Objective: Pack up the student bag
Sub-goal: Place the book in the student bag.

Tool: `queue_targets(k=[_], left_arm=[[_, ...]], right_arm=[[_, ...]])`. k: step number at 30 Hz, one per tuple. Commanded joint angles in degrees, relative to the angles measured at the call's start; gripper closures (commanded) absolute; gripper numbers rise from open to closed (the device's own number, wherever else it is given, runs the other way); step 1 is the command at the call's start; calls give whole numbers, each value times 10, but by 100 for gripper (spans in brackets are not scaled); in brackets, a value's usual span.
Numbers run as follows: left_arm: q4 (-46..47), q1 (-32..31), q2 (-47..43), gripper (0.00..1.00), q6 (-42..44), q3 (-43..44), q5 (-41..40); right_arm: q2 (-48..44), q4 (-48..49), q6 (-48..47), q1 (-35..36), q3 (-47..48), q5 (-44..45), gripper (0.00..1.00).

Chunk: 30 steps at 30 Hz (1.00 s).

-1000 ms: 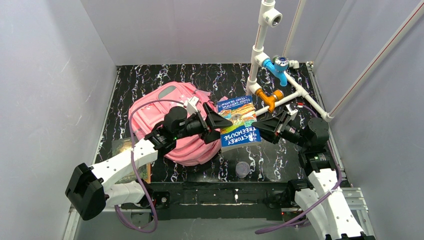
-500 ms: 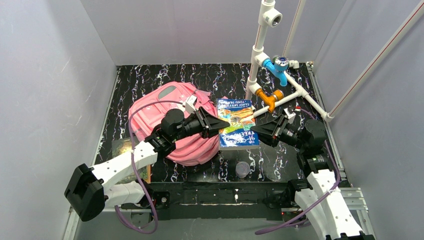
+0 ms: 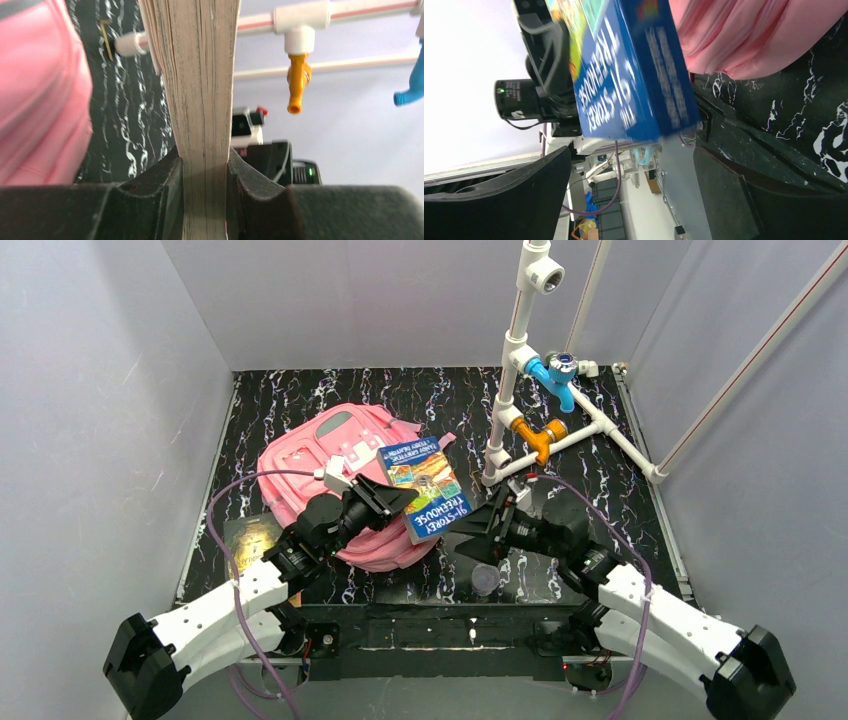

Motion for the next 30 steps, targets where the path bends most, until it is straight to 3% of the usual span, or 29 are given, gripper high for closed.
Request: queue_targets(k=[1, 7, 14, 25, 30], left_arm=[[38, 2, -57, 100, 0, -16, -133], [42, 2, -92, 100, -57, -40, -184], [52, 2, -124, 100, -112, -71, -154], [53, 2, -158, 100, -118, -97, -144], [56, 3, -144, 100, -117, -94, -114]], right_arm=[[16, 131, 13, 104, -18, 207, 2], [58, 247, 20, 218, -38, 439, 2], [159, 346, 63, 260, -20, 538, 3], [207, 362, 92, 267, 15, 530, 15], [211, 344, 98, 268, 32, 527, 27]])
